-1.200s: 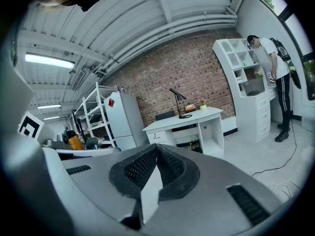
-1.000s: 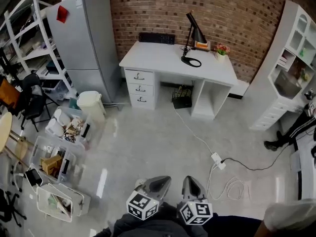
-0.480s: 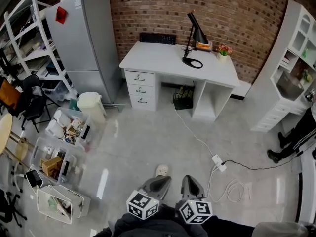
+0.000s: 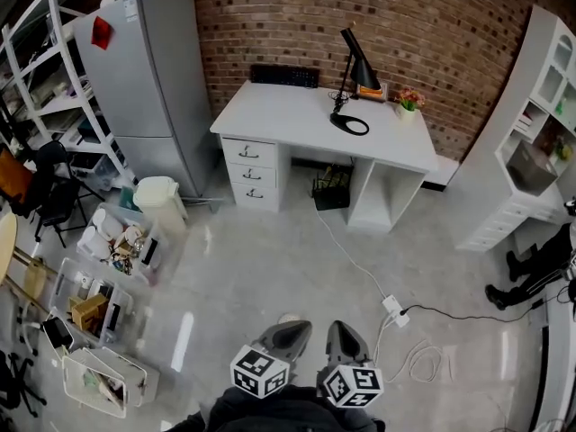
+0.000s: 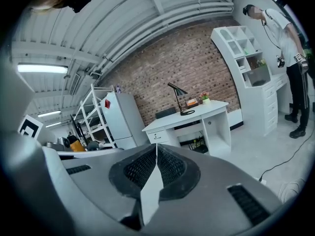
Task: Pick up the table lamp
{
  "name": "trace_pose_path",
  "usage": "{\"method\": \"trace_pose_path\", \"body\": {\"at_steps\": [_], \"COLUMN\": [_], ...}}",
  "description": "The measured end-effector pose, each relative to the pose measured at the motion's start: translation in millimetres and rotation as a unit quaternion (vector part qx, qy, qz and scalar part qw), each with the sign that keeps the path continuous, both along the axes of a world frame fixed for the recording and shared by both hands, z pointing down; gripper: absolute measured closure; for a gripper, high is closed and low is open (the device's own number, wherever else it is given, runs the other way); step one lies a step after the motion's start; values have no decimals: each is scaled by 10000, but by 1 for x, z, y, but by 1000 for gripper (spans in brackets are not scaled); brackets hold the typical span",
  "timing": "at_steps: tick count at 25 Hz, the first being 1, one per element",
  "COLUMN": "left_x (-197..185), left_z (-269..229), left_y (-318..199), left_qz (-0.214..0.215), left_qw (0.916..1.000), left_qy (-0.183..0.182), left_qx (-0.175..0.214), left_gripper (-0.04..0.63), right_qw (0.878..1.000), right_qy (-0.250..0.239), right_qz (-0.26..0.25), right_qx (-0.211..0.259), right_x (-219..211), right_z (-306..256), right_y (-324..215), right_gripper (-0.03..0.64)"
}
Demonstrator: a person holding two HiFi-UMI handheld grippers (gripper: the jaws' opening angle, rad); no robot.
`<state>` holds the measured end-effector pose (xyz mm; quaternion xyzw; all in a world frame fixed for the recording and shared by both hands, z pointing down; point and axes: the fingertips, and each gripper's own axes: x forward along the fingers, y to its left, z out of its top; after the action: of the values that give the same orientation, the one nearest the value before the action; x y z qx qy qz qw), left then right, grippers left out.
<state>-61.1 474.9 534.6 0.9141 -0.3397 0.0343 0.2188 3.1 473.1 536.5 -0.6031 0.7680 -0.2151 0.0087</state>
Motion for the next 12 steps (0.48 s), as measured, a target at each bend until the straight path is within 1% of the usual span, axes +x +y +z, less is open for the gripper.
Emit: {"method": "trace_pose_path", "body": {"at_steps": [4, 7, 12], "left_x": [5, 9, 14], "left_z": [-7, -14, -27], "left_y": [-39, -70, -118], "left_qz": [-16, -43, -98], "left_qw": [10000, 9999, 9997], "left_qy": [35, 120, 230], "left_qx": [-42, -91, 28], "left_gripper": [592, 592, 592], "right_qw": [9999, 10000, 9997], "right_qy": [14, 48, 63], "right_qz": [-63, 3, 192], "right_qx": [-79, -88, -123], "right_x": [1, 8, 22], "right_z": [-3, -8, -13], "right_y": [-34, -60, -101], "right_gripper": [604, 604, 604]}}
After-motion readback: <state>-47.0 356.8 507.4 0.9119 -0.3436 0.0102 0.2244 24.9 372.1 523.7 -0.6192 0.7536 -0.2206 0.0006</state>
